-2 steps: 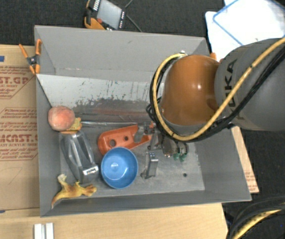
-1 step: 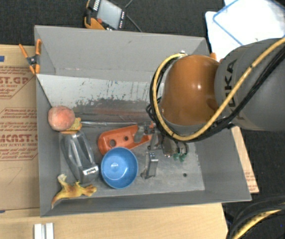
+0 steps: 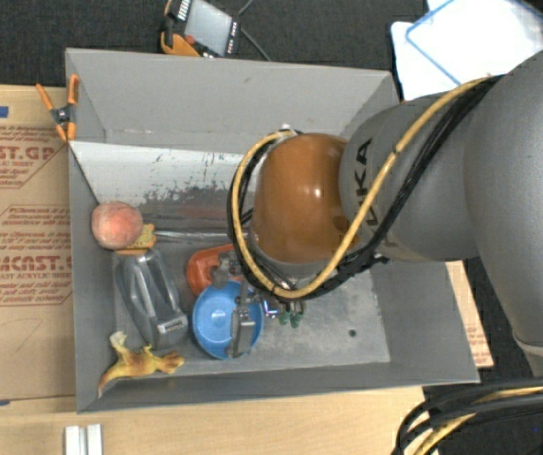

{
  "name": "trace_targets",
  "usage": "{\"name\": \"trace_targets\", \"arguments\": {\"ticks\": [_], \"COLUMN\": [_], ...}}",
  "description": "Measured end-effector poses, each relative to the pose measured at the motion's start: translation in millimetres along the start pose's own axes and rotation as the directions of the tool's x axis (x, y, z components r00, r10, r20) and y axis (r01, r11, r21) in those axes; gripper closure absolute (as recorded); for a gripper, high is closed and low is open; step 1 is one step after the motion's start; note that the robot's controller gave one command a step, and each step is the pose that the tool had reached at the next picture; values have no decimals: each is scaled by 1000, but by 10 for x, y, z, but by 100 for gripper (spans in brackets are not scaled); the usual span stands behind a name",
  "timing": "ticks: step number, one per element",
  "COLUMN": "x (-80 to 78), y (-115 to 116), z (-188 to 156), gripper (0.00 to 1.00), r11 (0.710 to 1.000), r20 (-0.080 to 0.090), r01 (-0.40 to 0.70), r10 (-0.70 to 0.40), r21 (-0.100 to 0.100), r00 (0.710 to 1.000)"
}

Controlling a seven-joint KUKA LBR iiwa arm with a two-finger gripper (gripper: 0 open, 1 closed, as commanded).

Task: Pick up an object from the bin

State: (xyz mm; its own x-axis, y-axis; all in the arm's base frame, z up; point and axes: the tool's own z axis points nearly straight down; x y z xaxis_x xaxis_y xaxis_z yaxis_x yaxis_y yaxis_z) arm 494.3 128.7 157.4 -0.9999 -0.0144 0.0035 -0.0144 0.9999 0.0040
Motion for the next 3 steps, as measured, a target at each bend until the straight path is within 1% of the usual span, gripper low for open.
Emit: {"name": "trace_targets", "arguments": {"ticks": [1,2,3], "x": [3,-20,-13], "y": [-79,30,-42], "z": [104,524,688], "gripper": [0,0,100], "r11": [994,994,997], "r20": [9,4,9], "r01": [107,-107,83], "r10": [-107,107,-83], "r21": [4,-1,4], "r00": [994,994,997]}}
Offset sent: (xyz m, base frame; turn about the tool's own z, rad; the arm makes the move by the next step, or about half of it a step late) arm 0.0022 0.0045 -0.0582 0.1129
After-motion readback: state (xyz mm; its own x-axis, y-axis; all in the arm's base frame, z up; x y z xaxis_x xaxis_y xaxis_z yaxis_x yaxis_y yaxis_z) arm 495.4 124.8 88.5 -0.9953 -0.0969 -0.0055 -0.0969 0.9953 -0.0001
